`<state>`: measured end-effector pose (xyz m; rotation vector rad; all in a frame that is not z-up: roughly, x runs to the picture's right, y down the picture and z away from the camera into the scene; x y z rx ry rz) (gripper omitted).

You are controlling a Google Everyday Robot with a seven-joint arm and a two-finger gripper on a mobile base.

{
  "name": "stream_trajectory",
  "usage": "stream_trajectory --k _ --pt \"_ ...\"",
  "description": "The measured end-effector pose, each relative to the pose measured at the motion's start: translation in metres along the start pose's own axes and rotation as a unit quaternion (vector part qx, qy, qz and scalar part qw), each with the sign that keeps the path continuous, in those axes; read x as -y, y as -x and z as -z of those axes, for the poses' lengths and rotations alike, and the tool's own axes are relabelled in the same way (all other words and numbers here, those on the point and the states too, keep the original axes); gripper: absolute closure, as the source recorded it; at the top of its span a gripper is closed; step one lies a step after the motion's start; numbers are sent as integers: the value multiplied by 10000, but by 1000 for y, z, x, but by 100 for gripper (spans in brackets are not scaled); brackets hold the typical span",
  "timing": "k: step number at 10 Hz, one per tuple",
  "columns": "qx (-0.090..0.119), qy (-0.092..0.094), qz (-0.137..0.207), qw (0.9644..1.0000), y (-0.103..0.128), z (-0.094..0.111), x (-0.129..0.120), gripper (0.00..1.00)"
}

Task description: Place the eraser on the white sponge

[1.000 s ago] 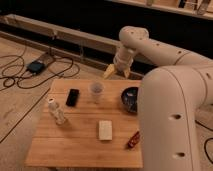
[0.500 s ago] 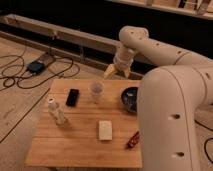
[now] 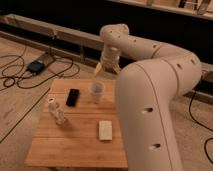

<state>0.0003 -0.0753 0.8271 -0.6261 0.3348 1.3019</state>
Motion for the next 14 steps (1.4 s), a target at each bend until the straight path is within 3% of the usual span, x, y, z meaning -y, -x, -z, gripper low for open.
stream_trajectory --k 3,7,14 --pt "-49 -162 89 9998 15 -9 -55 20" --pt "-31 -47 601 9982 27 -29 -120 20" --pt "-423 65 934 9947 20 -101 -167 20"
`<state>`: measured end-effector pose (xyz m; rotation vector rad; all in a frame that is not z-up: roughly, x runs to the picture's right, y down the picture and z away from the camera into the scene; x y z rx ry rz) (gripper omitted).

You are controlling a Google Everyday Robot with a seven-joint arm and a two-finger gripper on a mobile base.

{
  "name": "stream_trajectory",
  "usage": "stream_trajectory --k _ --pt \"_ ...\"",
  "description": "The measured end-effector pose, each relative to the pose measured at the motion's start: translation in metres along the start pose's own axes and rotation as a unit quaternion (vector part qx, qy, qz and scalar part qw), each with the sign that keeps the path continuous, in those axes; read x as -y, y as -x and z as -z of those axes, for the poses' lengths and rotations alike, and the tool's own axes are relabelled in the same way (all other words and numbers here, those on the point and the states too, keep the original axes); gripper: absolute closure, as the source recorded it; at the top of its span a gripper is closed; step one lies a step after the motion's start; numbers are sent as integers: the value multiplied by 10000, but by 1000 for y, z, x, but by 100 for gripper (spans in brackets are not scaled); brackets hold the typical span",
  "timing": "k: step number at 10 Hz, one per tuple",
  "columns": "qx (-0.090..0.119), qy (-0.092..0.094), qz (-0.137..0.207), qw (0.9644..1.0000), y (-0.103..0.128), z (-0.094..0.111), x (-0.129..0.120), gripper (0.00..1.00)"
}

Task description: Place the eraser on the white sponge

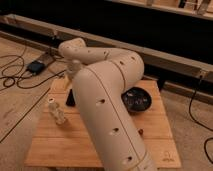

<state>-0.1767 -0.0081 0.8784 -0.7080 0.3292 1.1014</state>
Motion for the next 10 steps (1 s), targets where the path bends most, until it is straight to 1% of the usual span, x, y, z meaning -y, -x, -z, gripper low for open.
stream_trajectory --k 2,5,7,10 --pt "-59 7 -42 10000 6 -15 -5 20" --pt "-148 -19 -196 9997 14 -41 -12 20" --pt "-221 -120 -340 9991 18 -62 -14 20" --pt "-159 -232 -472 9985 23 -83 -14 20"
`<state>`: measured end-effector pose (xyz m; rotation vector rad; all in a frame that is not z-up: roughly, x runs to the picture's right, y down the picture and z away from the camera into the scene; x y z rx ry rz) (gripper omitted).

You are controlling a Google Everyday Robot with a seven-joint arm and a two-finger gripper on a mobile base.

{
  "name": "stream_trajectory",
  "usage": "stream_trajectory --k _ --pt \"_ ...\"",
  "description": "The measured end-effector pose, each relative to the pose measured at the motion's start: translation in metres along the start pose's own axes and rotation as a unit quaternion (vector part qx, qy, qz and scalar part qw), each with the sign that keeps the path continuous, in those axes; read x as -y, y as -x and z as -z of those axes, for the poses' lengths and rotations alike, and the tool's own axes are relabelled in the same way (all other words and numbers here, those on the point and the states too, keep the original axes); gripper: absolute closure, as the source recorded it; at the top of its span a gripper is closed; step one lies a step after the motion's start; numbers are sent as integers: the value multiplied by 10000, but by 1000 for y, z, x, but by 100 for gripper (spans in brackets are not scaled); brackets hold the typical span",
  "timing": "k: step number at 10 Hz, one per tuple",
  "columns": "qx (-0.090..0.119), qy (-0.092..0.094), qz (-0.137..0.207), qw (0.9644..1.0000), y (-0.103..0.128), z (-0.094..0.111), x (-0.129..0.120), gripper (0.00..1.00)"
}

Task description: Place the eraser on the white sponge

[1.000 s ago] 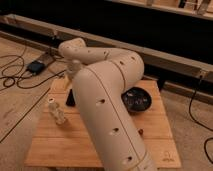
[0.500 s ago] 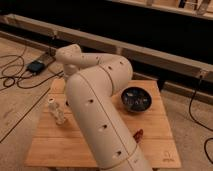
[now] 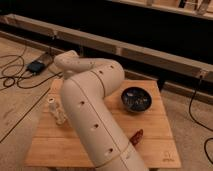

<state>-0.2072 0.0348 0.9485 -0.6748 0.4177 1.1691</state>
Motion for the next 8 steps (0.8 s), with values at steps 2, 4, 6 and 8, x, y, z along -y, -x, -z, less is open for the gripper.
stream_trajectory --k 2,4,6,8 --pt "60 13 -35 10000 3 -9 -3 20" --pt "72 76 -62 9999 3 -17 -8 20" --pt "59 101 -67 9999 1 -21 -9 20" --pt "36 110 -68 9999 0 -25 -10 20"
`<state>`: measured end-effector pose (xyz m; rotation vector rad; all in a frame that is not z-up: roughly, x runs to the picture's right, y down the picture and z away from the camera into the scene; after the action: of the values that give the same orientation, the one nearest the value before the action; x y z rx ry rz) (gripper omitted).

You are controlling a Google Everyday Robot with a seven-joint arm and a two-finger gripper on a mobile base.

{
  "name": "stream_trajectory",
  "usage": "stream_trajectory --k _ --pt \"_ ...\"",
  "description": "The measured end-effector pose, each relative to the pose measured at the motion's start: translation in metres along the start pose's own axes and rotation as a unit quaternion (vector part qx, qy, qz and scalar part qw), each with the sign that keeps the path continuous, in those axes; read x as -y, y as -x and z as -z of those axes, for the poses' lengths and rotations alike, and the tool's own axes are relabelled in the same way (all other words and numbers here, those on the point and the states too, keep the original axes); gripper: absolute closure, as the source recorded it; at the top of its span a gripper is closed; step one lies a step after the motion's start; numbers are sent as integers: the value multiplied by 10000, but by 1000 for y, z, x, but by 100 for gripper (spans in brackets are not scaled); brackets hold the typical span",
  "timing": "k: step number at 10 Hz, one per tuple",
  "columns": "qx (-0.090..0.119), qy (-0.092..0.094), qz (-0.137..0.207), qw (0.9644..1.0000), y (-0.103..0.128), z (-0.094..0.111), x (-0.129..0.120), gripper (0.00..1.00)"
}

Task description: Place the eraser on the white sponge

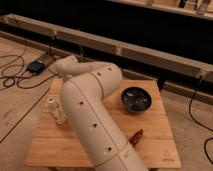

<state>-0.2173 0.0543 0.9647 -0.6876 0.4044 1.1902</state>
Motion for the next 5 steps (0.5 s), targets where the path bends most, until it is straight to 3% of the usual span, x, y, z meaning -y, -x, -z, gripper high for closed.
stream_trajectory --k 2,5 --pt "-11 17 10 10000 0 -2 -1 32" --pt "-54 39 30 10000 -1 -1 0 63"
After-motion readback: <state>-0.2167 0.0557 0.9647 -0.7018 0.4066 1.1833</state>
